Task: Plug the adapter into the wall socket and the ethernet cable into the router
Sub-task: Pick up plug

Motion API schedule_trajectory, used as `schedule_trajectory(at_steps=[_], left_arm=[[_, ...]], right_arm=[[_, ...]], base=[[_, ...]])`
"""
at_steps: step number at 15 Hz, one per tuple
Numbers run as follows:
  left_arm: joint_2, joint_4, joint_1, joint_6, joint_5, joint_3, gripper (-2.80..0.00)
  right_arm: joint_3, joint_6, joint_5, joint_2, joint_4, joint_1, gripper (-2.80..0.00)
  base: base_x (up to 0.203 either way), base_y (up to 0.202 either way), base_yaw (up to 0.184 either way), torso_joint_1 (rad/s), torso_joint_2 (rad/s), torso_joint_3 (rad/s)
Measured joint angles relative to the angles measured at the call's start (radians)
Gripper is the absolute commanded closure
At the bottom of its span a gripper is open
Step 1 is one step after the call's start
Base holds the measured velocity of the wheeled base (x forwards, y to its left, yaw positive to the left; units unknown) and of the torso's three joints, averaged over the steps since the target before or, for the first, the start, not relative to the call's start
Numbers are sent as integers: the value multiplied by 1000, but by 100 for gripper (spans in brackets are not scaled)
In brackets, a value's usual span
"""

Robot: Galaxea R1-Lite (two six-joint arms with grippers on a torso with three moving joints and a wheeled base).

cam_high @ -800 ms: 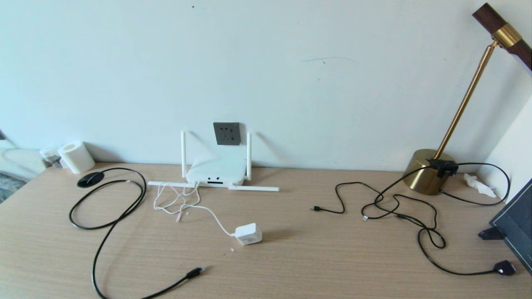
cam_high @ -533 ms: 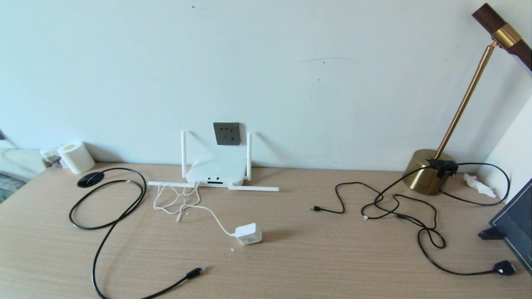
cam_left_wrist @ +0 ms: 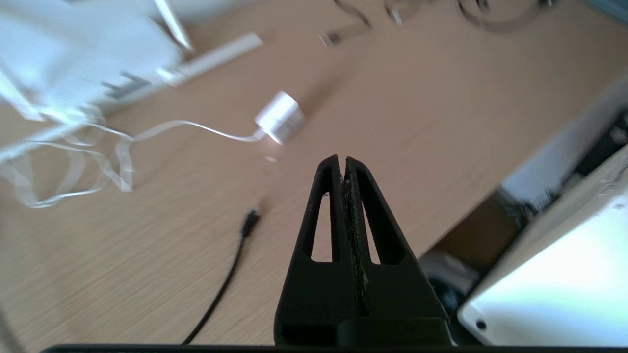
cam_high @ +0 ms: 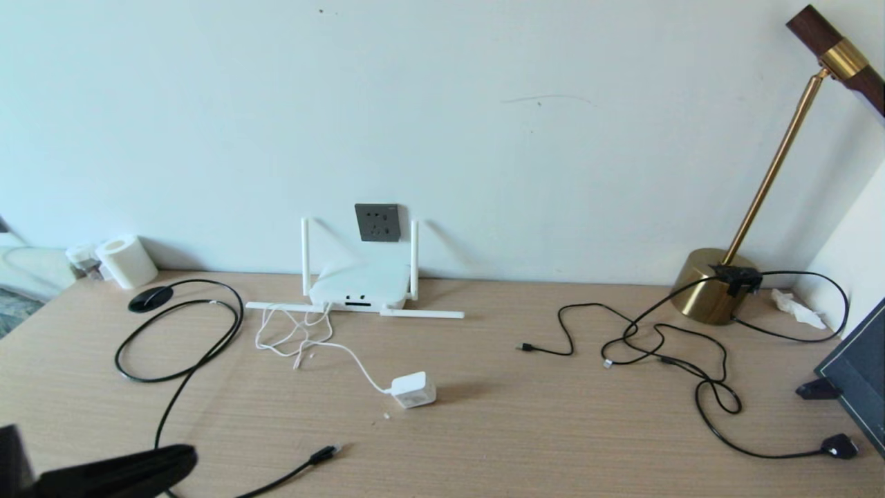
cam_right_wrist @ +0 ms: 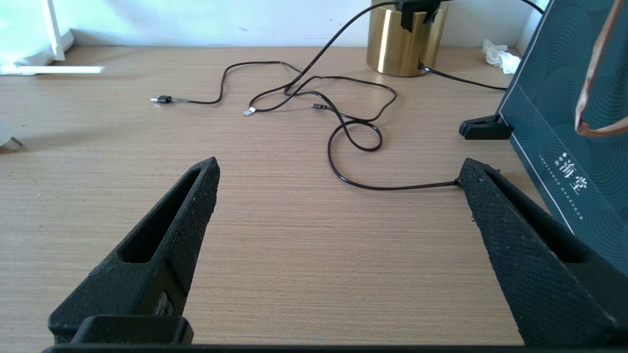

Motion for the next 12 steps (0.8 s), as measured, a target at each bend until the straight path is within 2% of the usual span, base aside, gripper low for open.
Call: schedule_trajectory(at_steps=[1,2,4,8,12], left_arm=[[102,-17,-15,30,-9,-21,0],[198,-34,-22,68,-16,-40,-280],[378,-68,-24,180,-33,-92,-280],[660,-98,-11,504,-94,-213,-280],[902,-90,-10,796,-137,-352,-280]], right_arm=[[0,0,0,0,0,0,-280],[0,0,0,0,0,0,-280],[0,0,0,0,0,0,-280],[0,0,0,0,0,0,-280],[0,0,0,0,0,0,-280]], base=[[0,0,0,0,0,0],[0,0,0,0,0,0],[0,0,0,0,0,0],[0,0,0,0,0,0],[0,0,0,0,0,0]])
